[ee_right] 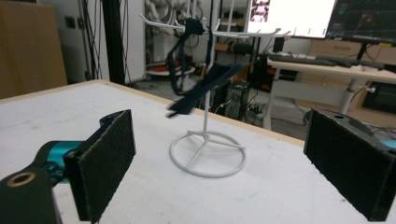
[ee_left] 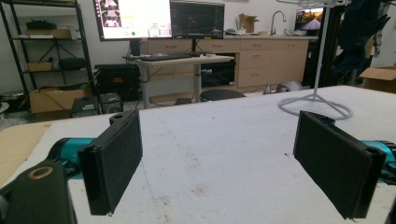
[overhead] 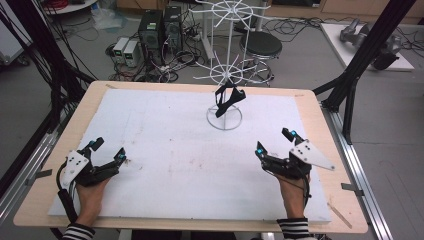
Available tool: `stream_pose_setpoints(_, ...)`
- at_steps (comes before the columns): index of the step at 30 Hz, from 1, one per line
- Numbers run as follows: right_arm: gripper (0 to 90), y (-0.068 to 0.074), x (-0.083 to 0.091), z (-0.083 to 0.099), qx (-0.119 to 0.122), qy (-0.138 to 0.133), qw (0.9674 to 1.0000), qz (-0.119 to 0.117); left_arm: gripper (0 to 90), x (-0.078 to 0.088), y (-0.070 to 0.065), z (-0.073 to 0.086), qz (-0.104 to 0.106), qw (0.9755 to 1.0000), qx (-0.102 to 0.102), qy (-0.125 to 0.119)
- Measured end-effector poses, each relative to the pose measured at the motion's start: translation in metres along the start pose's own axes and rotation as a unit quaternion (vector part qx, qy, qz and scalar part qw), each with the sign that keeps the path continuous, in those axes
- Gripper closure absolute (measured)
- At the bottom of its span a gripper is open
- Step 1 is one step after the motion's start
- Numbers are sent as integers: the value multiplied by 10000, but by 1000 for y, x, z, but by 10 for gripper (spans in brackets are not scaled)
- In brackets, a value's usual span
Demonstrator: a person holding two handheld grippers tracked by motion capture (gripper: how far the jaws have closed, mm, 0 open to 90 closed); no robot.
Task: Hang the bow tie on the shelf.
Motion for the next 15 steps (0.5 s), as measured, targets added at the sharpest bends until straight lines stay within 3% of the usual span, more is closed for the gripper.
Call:
stream_pose_setpoints(6,82,-6,17,25,-99,-300,9995,41,159,1,0,0,3,10000,-17,-16)
stream_pose_setpoints(10,82,-10,20,37,-198,-361,9991,78,159,1,0,0,3,10000,1,-43)
stream_pose_setpoints(15,82,-18,19,55,-329,-414,9982,290,157,1,0,0,10,10000,-14,-56)
Point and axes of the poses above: each handheld gripper's, and its own axes: x roughly backward along the jaws, z roughly out of its underside, y roughly to its left, the point moved 2 cm from there along -x, roughly forward along the jaws, and after that the axes turned 10 degrees about y, right-handed, at the moved point
